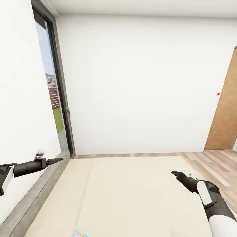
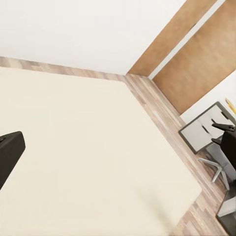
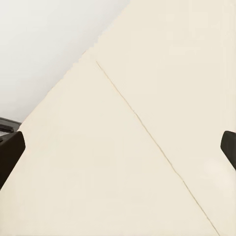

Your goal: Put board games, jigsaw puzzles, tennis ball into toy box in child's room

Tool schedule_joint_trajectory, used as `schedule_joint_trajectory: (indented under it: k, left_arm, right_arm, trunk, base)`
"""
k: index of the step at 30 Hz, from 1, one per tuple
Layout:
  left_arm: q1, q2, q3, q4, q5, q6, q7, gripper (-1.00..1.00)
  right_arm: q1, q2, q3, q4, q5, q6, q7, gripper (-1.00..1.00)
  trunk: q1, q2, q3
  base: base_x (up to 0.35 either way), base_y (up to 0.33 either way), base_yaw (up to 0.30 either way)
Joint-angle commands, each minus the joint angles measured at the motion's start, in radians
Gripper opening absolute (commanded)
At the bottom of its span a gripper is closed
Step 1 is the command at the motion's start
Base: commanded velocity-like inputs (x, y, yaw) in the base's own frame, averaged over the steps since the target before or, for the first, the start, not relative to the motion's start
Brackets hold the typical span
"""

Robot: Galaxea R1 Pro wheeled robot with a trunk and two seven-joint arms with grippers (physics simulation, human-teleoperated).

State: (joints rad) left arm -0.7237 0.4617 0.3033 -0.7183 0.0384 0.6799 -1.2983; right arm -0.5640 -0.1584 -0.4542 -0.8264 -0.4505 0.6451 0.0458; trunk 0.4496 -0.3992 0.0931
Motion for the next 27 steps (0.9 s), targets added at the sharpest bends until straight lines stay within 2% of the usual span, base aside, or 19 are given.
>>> schedule_joint_trajectory:
  k: [1,27]
  left_arm:
    - [0.000,0.000,0.000,0.000,0.002,0.010,-0.002,1.00]
    - [0.000,0.000,0.000,0.000,0.001,0.012,-0.001,1.00]
  right_arm:
    - [0.000,0.001,-0.003,0.000,0.003,0.005,0.005,1.00]
    - [0.000,0.007,-0.003,-0.004,0.004,0.005,0.006,1.00]
  trunk:
    - [0.000,-0.001,0.000]
    - [0.000,-0.001,0.000]
  base:
    - [0.000,0.000,-0.001]
    - [0.000,0.074,0.000]
